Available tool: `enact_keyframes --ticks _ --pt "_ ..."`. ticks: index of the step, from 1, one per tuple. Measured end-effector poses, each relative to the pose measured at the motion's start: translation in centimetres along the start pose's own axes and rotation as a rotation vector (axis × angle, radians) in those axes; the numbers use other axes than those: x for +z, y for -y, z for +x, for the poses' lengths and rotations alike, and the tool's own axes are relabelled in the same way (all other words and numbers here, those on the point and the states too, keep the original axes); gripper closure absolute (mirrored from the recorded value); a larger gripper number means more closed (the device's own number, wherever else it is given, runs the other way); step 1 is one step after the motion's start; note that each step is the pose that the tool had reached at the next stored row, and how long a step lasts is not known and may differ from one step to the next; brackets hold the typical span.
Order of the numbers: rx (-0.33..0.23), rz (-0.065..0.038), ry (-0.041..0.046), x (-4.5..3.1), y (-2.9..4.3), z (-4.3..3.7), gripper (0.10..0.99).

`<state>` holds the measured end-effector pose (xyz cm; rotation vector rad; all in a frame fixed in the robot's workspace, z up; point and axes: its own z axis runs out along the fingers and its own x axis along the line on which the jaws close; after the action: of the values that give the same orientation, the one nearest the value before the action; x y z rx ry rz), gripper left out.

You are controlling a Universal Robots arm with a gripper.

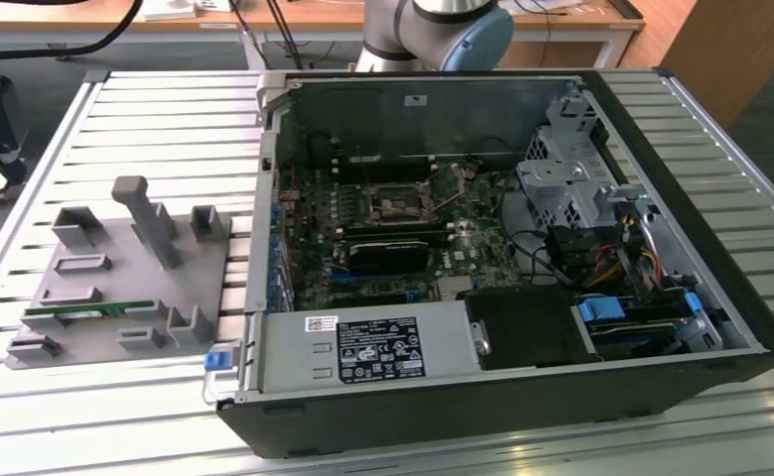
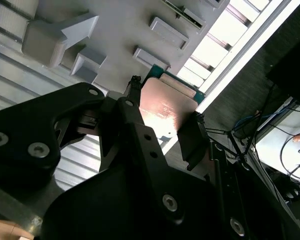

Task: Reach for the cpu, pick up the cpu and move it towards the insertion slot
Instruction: 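Pick up the cpu and move it towards the insertion slot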

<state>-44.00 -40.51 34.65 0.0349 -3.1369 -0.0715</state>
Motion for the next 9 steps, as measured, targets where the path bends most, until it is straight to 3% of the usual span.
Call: enact_keyframes --ticks 9 --pt "0.000 0.000 0.0000 -0.95 -0.05 0.00 0.545"
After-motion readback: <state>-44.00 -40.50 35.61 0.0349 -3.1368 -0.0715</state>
